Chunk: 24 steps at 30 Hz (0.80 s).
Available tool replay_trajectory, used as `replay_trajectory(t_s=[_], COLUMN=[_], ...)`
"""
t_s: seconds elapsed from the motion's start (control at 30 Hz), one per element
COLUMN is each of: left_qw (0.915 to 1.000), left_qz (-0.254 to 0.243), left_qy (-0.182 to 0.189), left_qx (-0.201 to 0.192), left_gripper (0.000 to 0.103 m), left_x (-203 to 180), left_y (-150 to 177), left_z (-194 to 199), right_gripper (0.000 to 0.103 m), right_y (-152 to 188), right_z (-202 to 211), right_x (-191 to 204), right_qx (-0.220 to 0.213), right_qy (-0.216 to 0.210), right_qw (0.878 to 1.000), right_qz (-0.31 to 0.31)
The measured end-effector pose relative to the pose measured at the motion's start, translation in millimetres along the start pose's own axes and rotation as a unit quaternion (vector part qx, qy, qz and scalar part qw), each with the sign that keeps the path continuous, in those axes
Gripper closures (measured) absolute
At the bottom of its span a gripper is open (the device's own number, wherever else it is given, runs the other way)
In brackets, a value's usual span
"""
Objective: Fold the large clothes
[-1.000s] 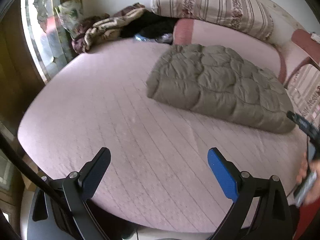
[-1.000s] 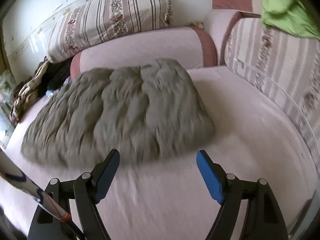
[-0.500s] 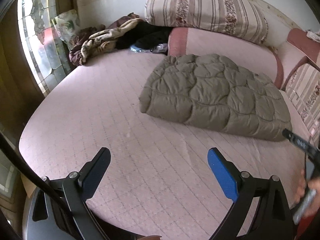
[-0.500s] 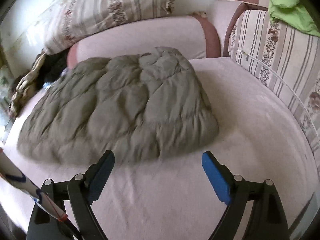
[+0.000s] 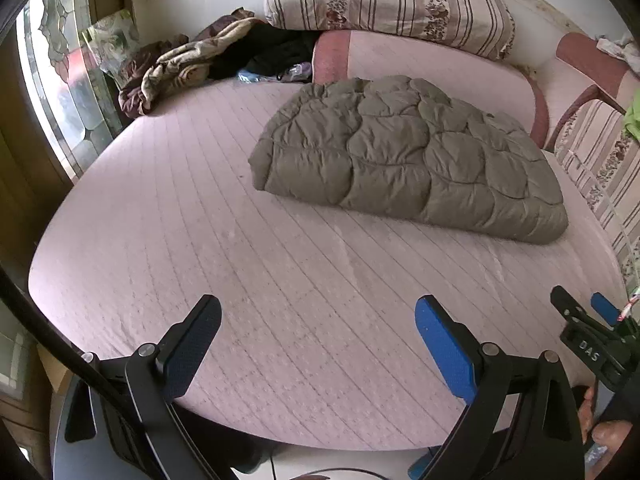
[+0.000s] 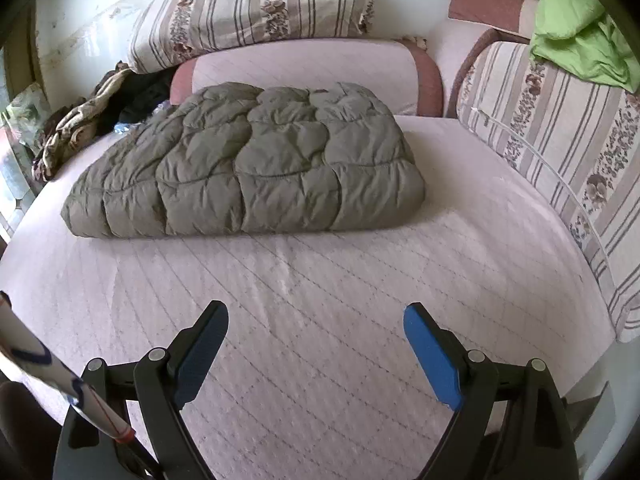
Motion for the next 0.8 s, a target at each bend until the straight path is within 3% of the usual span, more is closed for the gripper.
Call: replay_trajectory(t_s=[0.8], left_qw=[0.9997], left_qz=[0.004], left_qy=[-0.003], left_qx=[0.023], left_gripper=[0.006], left_x=[3.6], left_y=[15.3], left_z=[-7.2], right_gripper=[0.011], right_y=[6.7], right_z=[13.8], right_x=[20.3], right_qx=[-0.005], right_qy=[0.027], right_qw=[0.999], right_qz=[0.031])
Point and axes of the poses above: each gripper's, at about its wrist camera, not at the fingertips, and z roughly against the way its jaws point, x to its left, y to its underside, the point moved 1 cm from there along -z, roughly the way its jaws point, and after that the axes turned 10 degrees about z, right-handed, at the moved point
